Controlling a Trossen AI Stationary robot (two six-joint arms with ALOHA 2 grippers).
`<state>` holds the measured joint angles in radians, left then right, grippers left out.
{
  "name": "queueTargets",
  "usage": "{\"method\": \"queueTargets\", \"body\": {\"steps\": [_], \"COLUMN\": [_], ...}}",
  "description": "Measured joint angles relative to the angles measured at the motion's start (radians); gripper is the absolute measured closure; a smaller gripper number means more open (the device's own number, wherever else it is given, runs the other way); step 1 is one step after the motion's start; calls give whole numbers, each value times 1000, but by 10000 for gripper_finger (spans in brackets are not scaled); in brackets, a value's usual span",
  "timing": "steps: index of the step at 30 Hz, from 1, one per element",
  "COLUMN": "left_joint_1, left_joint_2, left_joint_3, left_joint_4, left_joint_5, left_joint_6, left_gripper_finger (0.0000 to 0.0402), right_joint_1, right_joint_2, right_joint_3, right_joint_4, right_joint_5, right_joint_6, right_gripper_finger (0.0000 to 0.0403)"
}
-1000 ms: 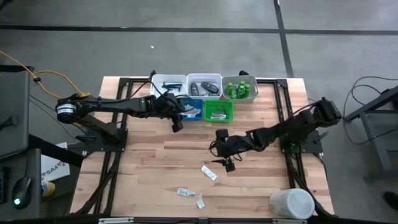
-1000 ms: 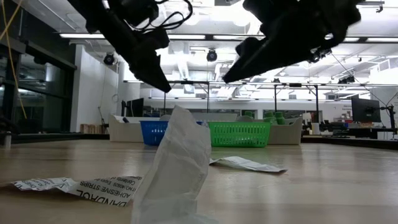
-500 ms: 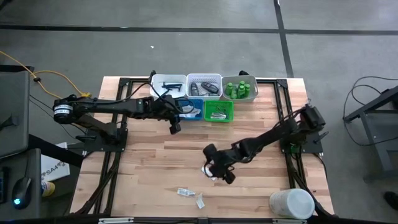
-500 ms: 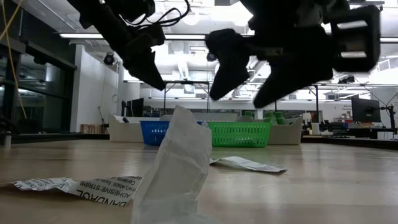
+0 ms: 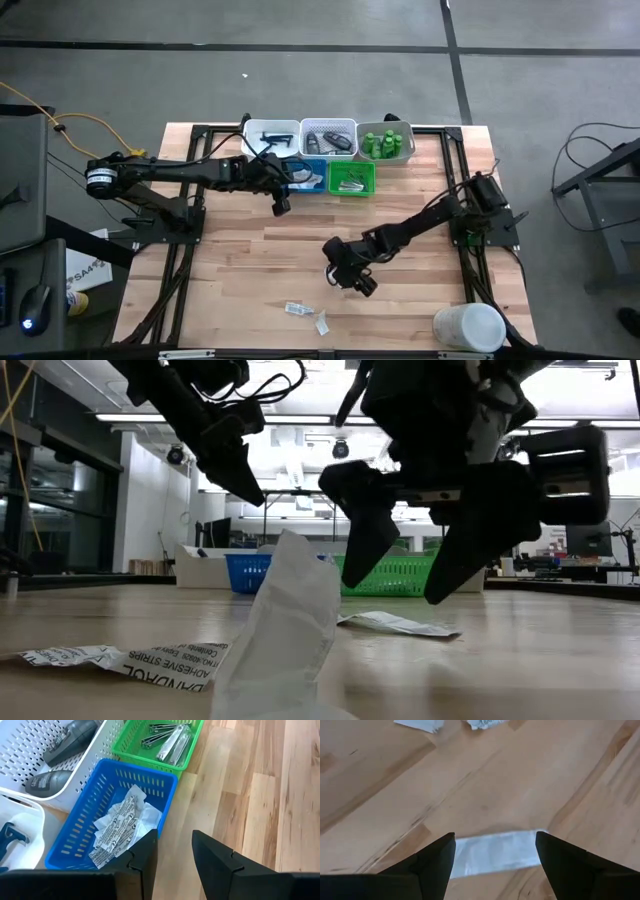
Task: Pick & Place Travel size toiletries
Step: Put the white bandage pad into the blue basket
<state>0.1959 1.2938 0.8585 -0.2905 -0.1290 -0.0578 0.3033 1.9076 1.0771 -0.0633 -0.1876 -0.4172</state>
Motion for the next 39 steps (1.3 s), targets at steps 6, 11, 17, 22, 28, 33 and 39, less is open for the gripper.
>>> {"method": "queueTargets", "body": {"steps": [6, 11, 17, 22, 28, 33, 39], "left_joint_1": [0, 0, 0, 0, 0, 0, 0], "left_joint_2": [0, 1, 1, 1, 1, 1, 1], "left_joint_3": [0, 0, 0, 0, 0, -2, -2], "left_joint_4": [1, -6, -6, -5, -5, -7, -7], "left_joint_5": [0, 1, 2, 2, 2, 6, 6], "left_joint_6": [0, -3, -4, -4, -4, -9, -23], "left_gripper_finger": [282, 282, 282, 282, 282, 282, 282], "right_joint_1": [-33, -30, -30, -30, -23, -7, 7], "right_joint_2": [32, 60, 61, 61, 61, 61, 55], "right_joint_3": [2, 3, 3, 4, 4, 3, 1], "right_joint_4": [-17, 4, -21, -62, -79, -87, -79], "right_joint_5": [-46, -51, -10, -5, -1, 13, 44], "right_joint_6": [-1, -24, -17, 4, 25, 32, 24], "right_gripper_finger": [133, 133, 146, 207, 296, 356, 372]}}
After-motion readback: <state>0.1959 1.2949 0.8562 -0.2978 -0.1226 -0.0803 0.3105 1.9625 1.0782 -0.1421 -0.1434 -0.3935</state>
